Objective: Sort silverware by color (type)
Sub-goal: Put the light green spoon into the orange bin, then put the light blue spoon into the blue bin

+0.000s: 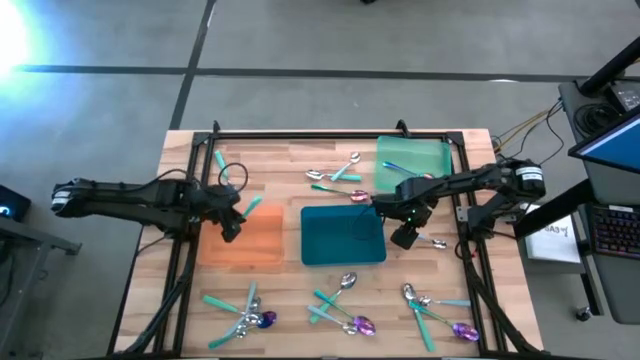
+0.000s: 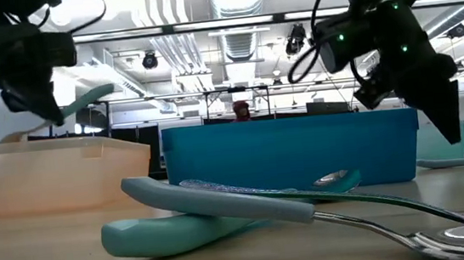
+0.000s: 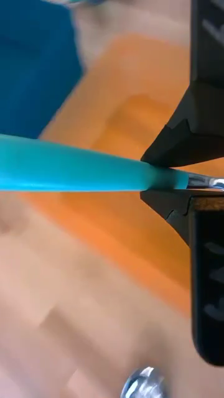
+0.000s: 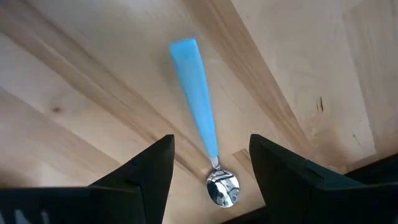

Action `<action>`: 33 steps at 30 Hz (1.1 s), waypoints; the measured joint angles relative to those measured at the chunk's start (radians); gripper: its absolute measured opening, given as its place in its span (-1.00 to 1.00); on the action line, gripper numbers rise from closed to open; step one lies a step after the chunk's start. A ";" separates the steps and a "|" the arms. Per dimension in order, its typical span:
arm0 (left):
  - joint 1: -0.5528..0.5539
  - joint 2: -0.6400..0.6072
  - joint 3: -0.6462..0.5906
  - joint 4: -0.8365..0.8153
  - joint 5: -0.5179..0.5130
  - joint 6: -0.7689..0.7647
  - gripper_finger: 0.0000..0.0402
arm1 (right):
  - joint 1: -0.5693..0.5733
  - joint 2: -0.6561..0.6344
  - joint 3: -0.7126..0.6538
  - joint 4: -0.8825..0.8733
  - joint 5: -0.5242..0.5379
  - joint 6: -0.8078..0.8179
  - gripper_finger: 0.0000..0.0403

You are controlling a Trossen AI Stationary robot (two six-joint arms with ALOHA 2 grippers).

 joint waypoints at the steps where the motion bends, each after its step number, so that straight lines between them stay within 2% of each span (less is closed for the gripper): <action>1: 0.000 0.006 0.000 -0.012 0.029 0.001 -0.85 | 0.000 0.003 -0.004 0.000 0.000 0.000 -0.01; 8: 0.000 0.059 0.000 -0.040 0.054 0.002 -0.43 | 0.000 0.005 -0.051 0.007 -0.003 0.019 -0.01; 13: 0.000 0.074 0.000 -0.039 0.054 0.004 -0.27 | 0.001 0.005 -0.076 0.041 -0.026 0.035 -0.09; 26: 0.000 0.090 0.000 0.065 0.052 -0.036 -0.30 | 0.000 0.004 -0.128 0.197 -0.020 0.042 -0.45; 33: 0.000 0.120 0.000 0.241 0.051 0.062 -0.32 | 0.000 0.002 -0.133 0.241 -0.022 0.008 -0.71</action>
